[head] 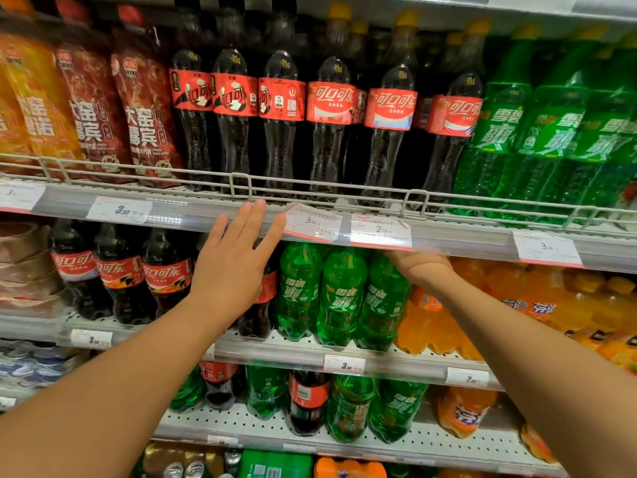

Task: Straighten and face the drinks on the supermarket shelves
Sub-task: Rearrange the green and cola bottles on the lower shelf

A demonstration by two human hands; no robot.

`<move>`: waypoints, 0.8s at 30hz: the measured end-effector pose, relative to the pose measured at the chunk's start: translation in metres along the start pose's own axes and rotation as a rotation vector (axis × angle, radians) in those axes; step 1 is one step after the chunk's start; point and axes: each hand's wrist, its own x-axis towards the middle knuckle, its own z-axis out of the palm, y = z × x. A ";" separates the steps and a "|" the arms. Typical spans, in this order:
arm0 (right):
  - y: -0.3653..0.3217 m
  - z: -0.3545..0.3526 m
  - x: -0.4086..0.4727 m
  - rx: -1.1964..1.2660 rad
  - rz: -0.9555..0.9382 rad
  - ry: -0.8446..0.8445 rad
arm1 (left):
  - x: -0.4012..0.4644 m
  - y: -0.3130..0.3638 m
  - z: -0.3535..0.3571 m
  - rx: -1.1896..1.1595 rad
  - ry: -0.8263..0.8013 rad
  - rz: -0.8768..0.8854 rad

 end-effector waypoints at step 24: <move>0.008 0.011 0.011 -0.507 -0.052 0.199 | 0.000 0.001 0.004 0.046 0.004 -0.016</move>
